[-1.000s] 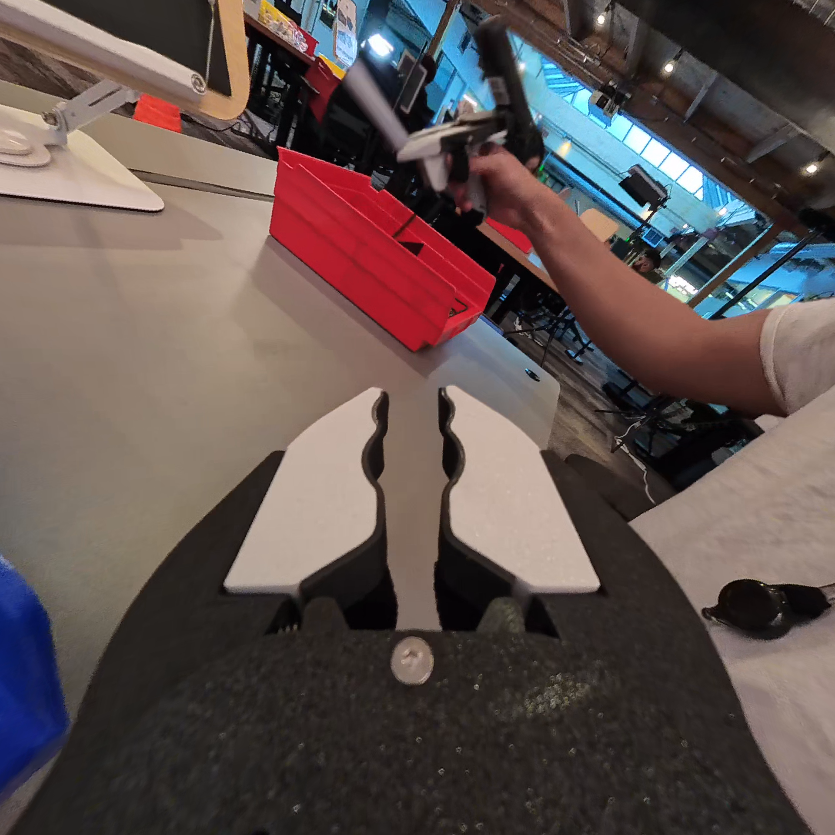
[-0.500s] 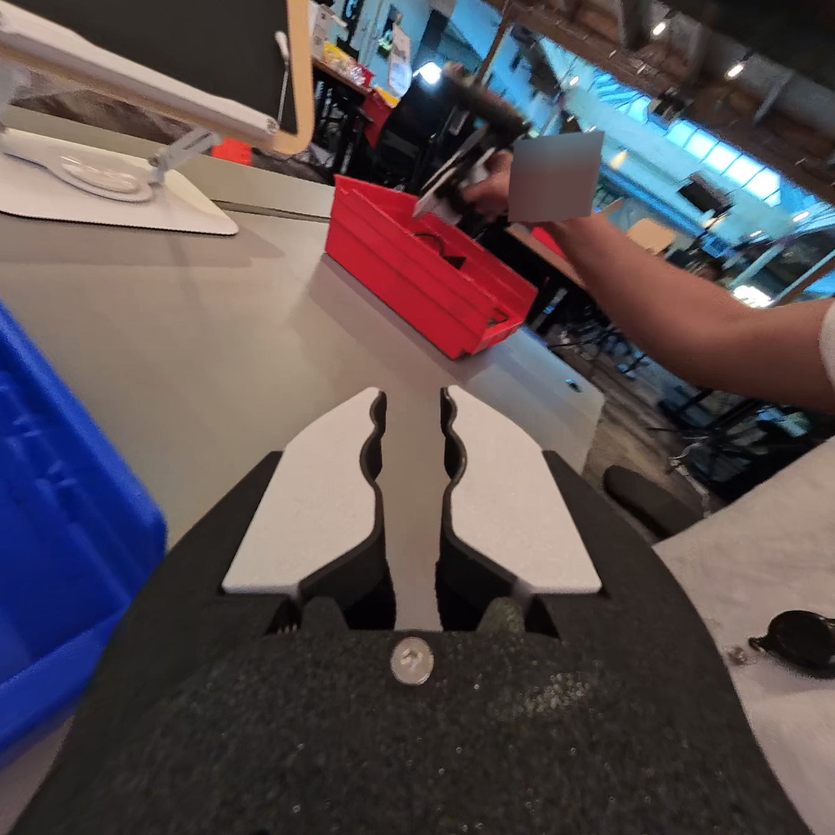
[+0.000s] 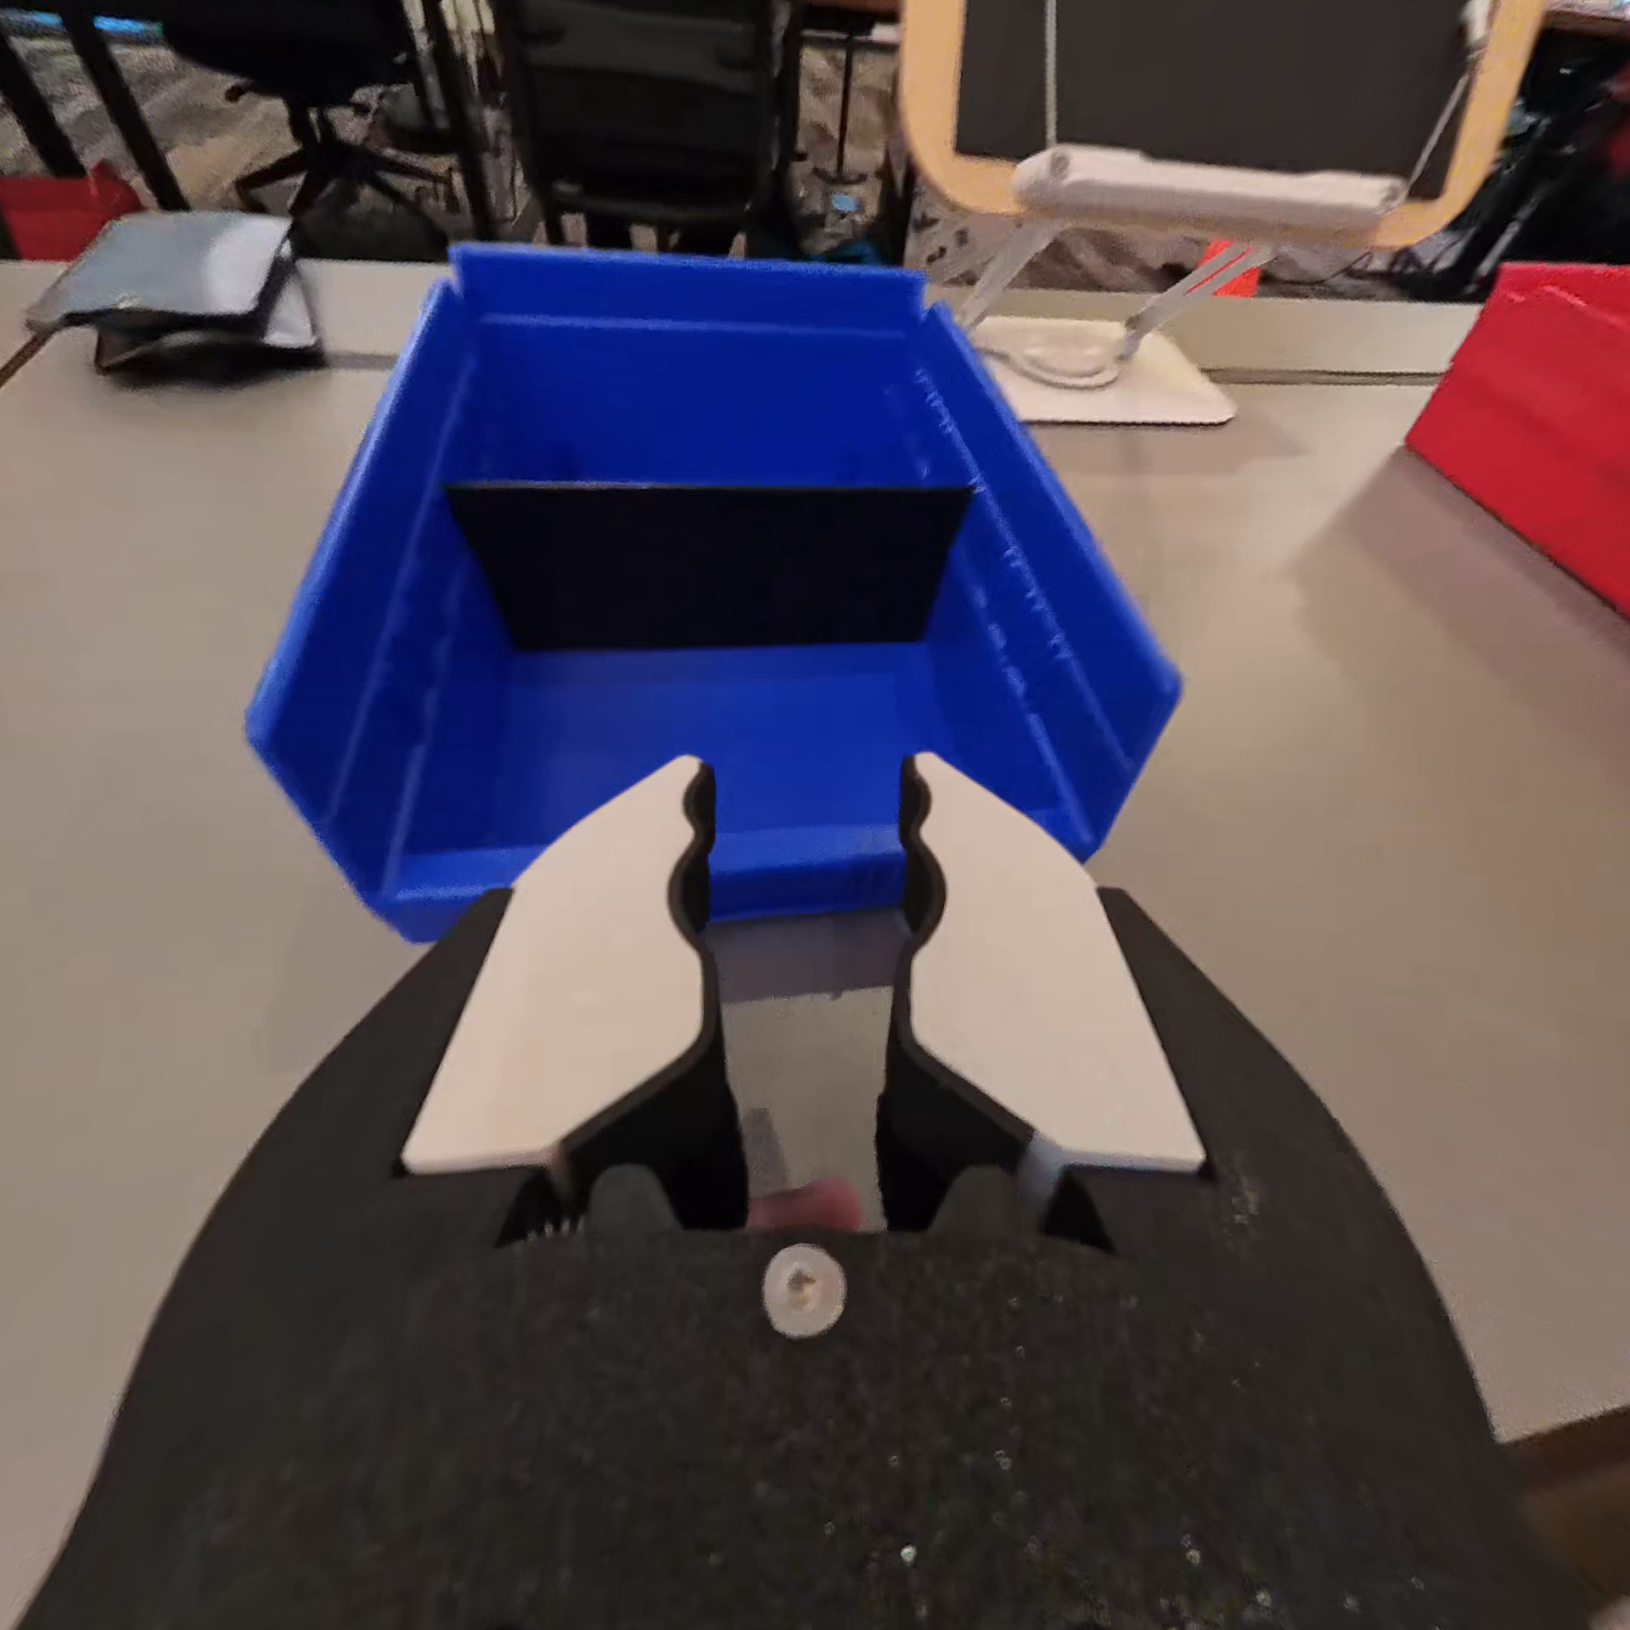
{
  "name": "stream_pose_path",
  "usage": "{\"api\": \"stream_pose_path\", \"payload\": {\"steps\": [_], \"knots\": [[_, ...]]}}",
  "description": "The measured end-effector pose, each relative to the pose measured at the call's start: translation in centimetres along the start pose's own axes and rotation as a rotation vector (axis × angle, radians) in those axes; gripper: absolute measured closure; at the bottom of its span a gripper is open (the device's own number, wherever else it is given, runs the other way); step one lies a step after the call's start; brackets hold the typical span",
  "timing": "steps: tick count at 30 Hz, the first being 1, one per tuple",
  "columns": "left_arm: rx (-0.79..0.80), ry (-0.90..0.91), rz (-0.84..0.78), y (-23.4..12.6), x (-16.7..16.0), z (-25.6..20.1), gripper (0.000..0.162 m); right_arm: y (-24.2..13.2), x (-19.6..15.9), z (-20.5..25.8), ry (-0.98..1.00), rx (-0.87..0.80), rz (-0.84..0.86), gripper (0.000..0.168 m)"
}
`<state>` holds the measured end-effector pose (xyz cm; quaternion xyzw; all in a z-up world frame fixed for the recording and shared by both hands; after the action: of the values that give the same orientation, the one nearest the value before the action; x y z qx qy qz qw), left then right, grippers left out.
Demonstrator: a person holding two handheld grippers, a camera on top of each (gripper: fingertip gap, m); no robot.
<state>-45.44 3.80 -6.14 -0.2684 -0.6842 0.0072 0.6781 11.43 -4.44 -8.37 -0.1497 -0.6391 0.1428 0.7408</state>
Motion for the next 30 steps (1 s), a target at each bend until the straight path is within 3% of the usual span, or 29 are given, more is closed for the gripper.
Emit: {"api": "stream_pose_path", "payload": {"steps": [3, 8, 21, 23, 26, 30], "knots": [[-0.002, -0.033, 0.027, 0.1, -1.0, 0.7, 0.127, -1.4, -3.1, 0.3, 0.037, -0.023, -0.025, 0.12], [-0.02, -0.038, 0.024, 0.1, -1.1, 0.6, 0.13, -2.2, -1.0, 0.6, -0.075, -0.055, -0.12, 0.12], [0.004, -0.076, 0.061, -0.3, -1.7, 1.1, 0.132, -1.6, -1.8, 1.3, -0.107, -0.007, -0.063, 0.117], [0.007, -0.071, 0.06, -0.2, -1.7, 1.1, 0.132, -1.6, -1.6, 2.0, -0.104, 0.085, -0.093, 0.103], [-0.007, -0.078, 0.056, -0.1, -1.7, 1.1, 0.132, -1.1, -1.3, 4.2, -0.081, 0.235, -0.107, 0.099], [-0.075, -0.096, 0.033, -0.1, -1.5, 0.0, 0.127, 1.4, -0.5, 6.2, -0.165, 0.154, -0.045, 0.092]]}}
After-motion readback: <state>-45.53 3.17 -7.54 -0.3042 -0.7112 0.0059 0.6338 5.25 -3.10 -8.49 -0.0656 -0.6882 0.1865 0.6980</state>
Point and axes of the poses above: each gripper's, where its closed fingertips meet, y out along the fingers, x out of its top, z = x × y across the jaws, the point moved 8 cm from there along -y, back along the fingers, and after that the axes turned 1 degree about x, right-handed, at the moved point
